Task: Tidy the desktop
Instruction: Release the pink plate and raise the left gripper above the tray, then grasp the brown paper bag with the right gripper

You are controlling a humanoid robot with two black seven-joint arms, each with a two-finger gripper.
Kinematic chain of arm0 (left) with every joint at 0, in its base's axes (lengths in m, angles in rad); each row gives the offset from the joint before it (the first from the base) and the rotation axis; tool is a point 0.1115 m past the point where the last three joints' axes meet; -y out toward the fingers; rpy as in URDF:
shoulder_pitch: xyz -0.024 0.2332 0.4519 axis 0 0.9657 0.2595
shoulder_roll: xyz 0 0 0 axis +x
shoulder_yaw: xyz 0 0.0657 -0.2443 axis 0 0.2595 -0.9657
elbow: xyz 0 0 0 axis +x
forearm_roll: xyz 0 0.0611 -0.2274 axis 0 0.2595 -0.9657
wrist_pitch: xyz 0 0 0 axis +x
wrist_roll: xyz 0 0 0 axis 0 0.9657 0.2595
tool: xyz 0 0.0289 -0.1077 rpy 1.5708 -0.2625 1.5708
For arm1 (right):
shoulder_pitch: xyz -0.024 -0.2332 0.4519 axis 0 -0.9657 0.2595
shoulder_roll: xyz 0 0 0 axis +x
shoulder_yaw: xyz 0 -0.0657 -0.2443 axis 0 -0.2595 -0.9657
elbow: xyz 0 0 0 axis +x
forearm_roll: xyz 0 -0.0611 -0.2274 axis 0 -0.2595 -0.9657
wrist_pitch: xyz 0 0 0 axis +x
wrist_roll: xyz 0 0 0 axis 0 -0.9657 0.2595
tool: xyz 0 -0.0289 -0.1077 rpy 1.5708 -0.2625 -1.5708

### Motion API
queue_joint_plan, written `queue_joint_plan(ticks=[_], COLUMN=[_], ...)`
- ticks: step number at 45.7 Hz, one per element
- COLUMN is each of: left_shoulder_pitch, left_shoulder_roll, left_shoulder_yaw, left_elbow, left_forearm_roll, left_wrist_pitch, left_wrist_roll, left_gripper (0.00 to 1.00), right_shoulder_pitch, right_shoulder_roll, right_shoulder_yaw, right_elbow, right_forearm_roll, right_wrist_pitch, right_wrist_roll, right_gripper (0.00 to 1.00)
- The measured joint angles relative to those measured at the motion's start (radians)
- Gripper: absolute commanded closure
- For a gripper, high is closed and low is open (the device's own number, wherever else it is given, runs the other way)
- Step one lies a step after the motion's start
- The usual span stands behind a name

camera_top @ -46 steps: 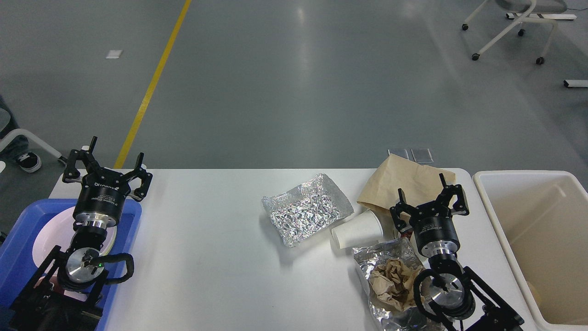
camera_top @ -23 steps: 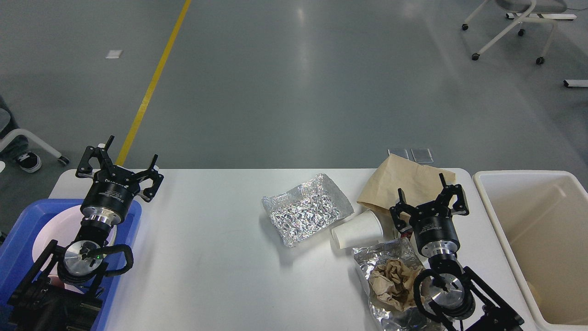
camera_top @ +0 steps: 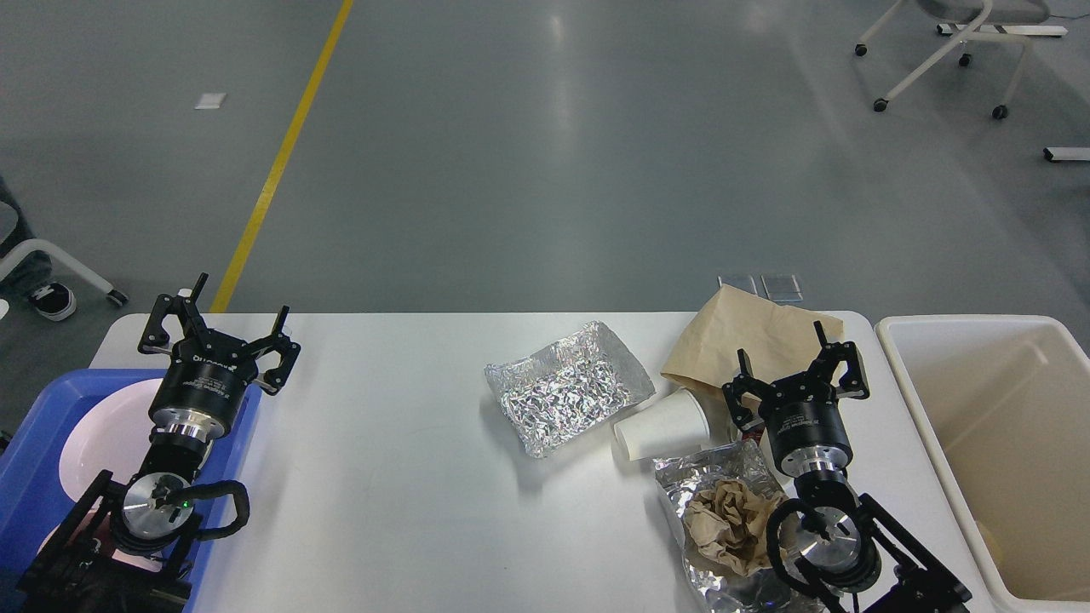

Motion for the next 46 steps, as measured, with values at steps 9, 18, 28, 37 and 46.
queue_joint_plan(ticks=[9, 18, 28, 37, 46], left_shoulder_pitch=[0.040, 0.048, 0.044, 0.047, 0.043], left_shoulder_roll=[0.000, 0.004, 0.017, 0.018, 0.019], left_shoulder_yaw=[-0.012, -0.009, -0.016, -0.006, -0.005], left_elbow=[0.001, 0.005, 0.046, 0.051, 0.057], left_forearm_roll=[-0.061, -0.091, -0.109, -0.118, -0.110], left_wrist_pitch=[-0.088, -0.100, -0.140, -0.164, -0.165], left_wrist_roll=[-0.073, -0.087, -0.074, -0.069, -0.069], left_gripper=[0.04, 0.04, 0.04, 0.04, 0.04], right_shoulder_pitch=[0.000, 0.000, 0.000, 0.000, 0.000], right_shoulder_roll=[0.000, 0.000, 0.000, 0.000, 0.000], right_shoulder_yaw=[0.000, 0.000, 0.000, 0.000, 0.000], right_elbow=[0.000, 0.000, 0.000, 0.000, 0.000], right_forearm_roll=[-0.001, -0.001, -0.001, -0.001, -0.001], right_wrist_pitch=[0.000, 0.000, 0.000, 0.000, 0.000], right_wrist_roll=[0.000, 0.000, 0.000, 0.000, 0.000], right_gripper=[0.00, 0.00, 0.00, 0.00, 0.00])
